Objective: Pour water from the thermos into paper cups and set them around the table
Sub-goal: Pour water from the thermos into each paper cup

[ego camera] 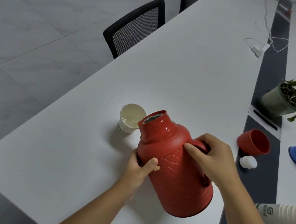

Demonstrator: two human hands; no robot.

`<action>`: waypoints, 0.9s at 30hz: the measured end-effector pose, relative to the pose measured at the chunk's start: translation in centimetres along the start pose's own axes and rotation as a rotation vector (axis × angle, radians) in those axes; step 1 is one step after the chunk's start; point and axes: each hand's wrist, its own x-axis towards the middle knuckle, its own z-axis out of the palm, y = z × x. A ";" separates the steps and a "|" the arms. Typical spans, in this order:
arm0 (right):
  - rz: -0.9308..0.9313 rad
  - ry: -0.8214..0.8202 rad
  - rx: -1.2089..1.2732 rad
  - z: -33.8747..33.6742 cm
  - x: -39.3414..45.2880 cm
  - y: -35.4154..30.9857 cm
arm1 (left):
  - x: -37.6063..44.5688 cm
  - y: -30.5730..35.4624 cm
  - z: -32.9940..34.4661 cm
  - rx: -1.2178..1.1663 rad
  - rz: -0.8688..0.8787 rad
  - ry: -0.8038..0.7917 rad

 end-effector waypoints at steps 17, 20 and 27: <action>0.009 -0.003 0.032 0.1 0.2 -0.1 | 0.1 0.2 0.1 0.002 0.027 0.012; 0.013 -0.002 0.037 0.0 0.1 0.0 | 0.1 0.2 0.1 0.009 0.030 0.012; 0.024 0.002 0.076 0.0 -0.2 0.1 | 0.1 0.7 0.0 0.034 0.057 0.007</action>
